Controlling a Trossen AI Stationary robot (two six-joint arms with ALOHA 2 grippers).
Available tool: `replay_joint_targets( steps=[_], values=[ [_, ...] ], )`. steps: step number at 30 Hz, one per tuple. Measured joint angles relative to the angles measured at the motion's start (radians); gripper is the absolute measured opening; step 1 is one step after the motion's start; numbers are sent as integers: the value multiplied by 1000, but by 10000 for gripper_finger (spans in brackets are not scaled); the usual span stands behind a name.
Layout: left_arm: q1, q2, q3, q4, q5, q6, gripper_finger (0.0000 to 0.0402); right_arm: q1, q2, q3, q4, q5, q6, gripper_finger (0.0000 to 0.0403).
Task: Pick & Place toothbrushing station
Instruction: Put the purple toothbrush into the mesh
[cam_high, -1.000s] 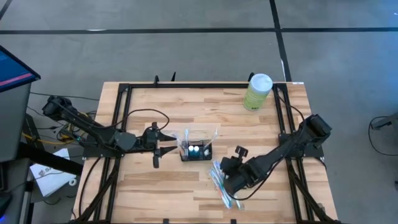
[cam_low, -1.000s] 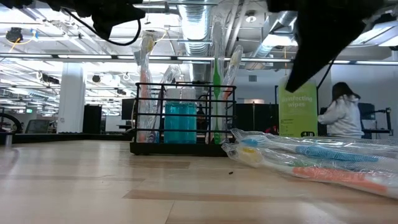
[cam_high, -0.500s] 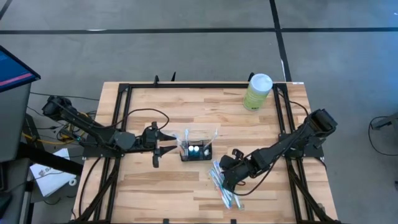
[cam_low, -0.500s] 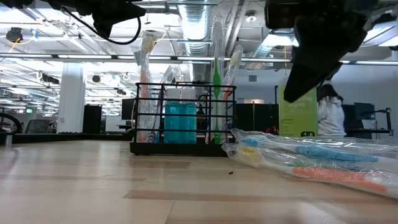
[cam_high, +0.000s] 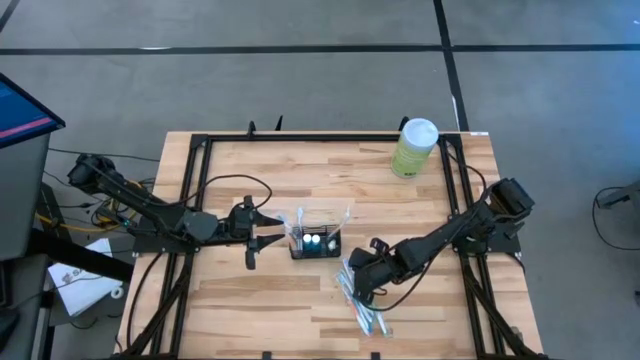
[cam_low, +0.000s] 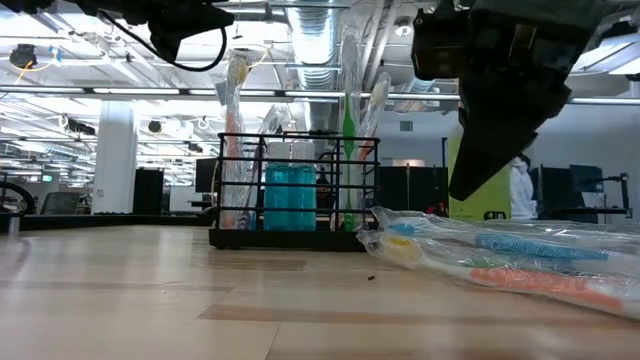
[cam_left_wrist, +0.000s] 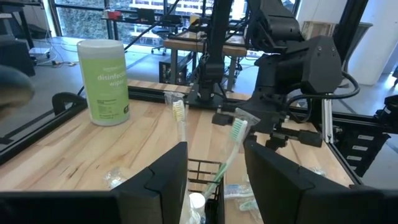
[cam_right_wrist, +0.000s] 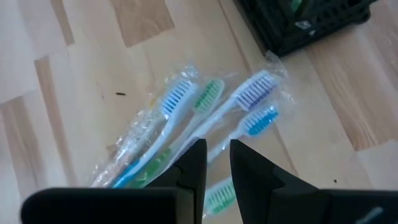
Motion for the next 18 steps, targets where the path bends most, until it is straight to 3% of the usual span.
replay_joint_targets(
  steps=[9, 18],
  values=[
    [0, 0, 0, 0, 0, 0, 154, -6, 35, 0, 23, -5, 0, 63],
    [0, 0, 0, 2, 1, 0, 154, -19, 103, 1, 108, -81, -10, 63]
  ],
)
